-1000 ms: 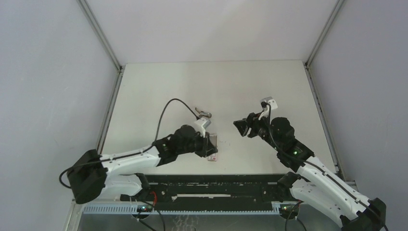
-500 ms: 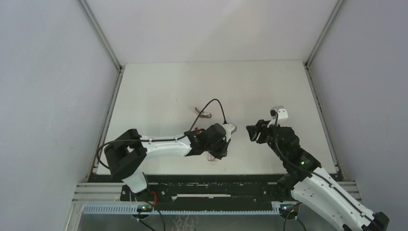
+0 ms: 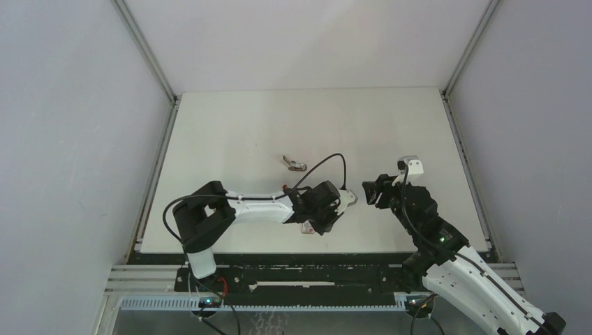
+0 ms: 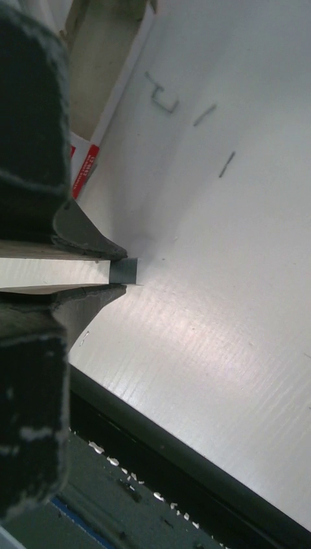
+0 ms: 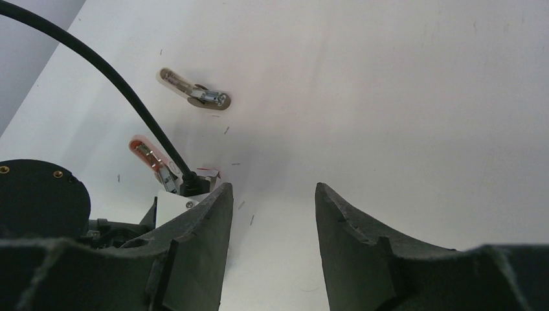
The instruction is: Load the staples into the stapler
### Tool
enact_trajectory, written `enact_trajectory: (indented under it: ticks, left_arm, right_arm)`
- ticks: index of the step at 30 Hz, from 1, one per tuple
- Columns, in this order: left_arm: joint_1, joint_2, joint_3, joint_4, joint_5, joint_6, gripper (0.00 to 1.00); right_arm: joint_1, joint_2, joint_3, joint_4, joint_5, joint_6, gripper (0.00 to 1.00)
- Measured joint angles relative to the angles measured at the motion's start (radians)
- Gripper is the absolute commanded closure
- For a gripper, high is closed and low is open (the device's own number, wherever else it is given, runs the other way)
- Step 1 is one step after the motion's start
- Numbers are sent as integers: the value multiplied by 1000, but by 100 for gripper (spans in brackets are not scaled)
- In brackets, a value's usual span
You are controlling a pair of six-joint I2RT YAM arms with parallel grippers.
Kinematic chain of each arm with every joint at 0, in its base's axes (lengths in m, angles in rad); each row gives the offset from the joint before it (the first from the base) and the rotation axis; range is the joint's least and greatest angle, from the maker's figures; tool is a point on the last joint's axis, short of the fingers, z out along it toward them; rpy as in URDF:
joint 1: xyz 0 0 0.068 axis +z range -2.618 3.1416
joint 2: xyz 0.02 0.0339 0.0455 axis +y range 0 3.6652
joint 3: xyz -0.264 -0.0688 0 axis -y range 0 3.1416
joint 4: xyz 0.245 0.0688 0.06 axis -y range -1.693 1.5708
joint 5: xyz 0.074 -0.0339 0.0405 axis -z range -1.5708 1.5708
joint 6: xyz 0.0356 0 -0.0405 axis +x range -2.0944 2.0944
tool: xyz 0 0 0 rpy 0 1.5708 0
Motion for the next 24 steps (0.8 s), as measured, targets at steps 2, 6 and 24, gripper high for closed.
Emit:
enact_trajectory:
  ticks: [2, 6, 24]
  left_arm:
    - [0, 9, 14, -9, 2, 24, 77]
    - [0, 21, 34, -26, 0, 60, 65]
    - [-6, 19, 37, -37, -134, 135, 54]
  right_arm:
    - [0, 4, 0, 0, 1, 1, 51]
    - [0, 11, 0, 0, 1, 2, 51]
    - [0, 15, 0, 0, 1, 6, 51]
